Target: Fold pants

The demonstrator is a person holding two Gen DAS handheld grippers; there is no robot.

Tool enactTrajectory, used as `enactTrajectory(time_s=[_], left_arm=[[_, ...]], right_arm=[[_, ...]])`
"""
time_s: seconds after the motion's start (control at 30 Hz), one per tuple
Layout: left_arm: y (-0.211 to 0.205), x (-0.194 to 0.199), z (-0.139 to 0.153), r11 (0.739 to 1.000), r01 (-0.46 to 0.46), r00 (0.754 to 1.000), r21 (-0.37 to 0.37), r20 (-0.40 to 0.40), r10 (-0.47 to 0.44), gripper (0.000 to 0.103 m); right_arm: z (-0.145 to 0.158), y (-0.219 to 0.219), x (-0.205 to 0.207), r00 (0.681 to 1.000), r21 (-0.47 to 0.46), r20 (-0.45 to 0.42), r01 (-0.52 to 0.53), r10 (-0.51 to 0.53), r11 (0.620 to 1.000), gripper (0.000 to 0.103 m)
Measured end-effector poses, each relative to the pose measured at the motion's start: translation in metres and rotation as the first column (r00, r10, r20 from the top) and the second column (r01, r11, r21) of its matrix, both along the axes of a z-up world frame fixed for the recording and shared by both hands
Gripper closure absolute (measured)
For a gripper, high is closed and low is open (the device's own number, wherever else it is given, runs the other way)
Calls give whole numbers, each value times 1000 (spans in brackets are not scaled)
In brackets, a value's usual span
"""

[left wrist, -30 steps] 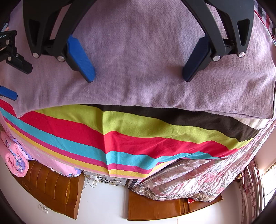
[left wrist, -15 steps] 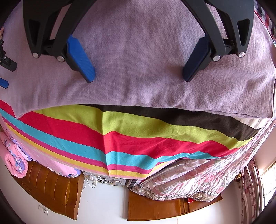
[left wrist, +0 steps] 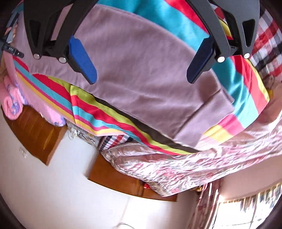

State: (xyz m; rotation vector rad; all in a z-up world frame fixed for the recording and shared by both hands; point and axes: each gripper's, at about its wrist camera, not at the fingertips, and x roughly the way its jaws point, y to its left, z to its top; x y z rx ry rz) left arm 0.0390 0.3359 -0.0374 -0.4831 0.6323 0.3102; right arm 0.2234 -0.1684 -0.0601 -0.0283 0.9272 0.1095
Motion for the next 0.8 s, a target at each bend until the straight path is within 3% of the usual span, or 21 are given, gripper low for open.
enactTrajectory(time_s=[0.07,0.13,0.2,0.33,0.47,0.57,0.73,0.77,0.8], left_arm=[[44,-29,-14,980,-93,995,-175,22,98,5],[70,-46,-31,940,-122,989,-318,44,144,18],[82,-50,-46,910,-119,989,-398,37,146,29],[75,-31,-64,914,-116,992,-390,-11,122,34],[82,-23,-68,902,-142,986,-407,22,165,36],[94,-19,-67,892,-142,981,-430,59,185,50],[119,-23,-78,836,-122,961,-535,148,234,71],[122,-24,-79,836,-111,959,-537,164,232,80],[122,-24,-78,845,-101,960,-525,172,222,83]], right_arm=[[4,32,-1,995,21,28,-93,92,995,4],[5,69,-4,980,31,42,-197,196,980,4],[3,104,-9,955,31,44,-295,293,955,4],[0,152,-28,903,18,34,-430,429,903,4],[-6,168,-41,887,31,14,-462,462,886,4],[-11,173,-43,885,39,4,-466,466,884,4],[-20,181,-46,870,44,5,-494,494,869,4],[-22,182,-48,864,41,3,-503,503,863,4],[-26,184,-50,860,36,-5,-510,511,859,4]])
